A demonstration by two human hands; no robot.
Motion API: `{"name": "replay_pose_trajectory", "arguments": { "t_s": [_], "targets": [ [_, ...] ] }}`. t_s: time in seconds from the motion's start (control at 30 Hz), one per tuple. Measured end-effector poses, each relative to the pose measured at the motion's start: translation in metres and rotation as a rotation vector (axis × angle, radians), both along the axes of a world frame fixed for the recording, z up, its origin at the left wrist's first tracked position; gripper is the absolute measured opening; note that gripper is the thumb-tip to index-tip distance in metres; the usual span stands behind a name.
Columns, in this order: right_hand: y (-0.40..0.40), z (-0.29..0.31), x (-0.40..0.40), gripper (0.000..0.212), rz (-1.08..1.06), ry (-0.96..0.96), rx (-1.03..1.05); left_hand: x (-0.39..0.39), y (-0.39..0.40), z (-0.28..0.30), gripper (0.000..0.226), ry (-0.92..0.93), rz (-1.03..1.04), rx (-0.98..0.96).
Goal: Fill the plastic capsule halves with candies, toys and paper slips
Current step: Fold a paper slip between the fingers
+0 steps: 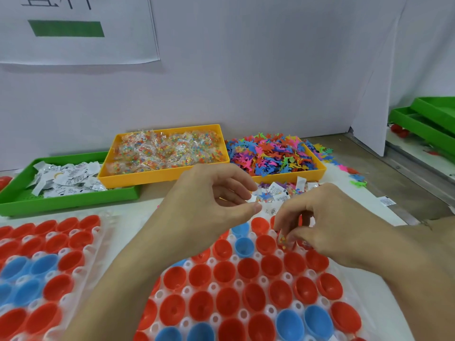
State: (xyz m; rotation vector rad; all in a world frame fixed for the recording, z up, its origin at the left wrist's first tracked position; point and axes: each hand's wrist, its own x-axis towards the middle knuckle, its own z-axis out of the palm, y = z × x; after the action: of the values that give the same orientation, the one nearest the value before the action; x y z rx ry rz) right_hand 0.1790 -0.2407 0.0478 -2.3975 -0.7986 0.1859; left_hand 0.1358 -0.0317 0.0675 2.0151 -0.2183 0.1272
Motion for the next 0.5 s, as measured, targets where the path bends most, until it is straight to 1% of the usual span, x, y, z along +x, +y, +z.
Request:
{"name": "replay_pose_trajectory", "arguments": {
  "t_s": [0.17,0.37,0.5],
  "targets": [
    [-0.0019,0.0017,-0.0005,0.040,-0.021,-0.061,0.020,-0.0002,-0.0002,0.0008,0.014,-0.006,-0.002,-0.003],
    [0.0027,-0.0016,-0.0019,0.041,0.010,-0.061,-0.026,-0.0007,-0.0009,0.0004,0.013,-0.015,-0.008,0.012],
    [0.0007,-0.0014,-0.0013,0.044,-0.005,-0.063,-0.053,-0.0005,-0.0004,0.0004,0.012,-0.028,-0.017,0.025]
  ]
}}
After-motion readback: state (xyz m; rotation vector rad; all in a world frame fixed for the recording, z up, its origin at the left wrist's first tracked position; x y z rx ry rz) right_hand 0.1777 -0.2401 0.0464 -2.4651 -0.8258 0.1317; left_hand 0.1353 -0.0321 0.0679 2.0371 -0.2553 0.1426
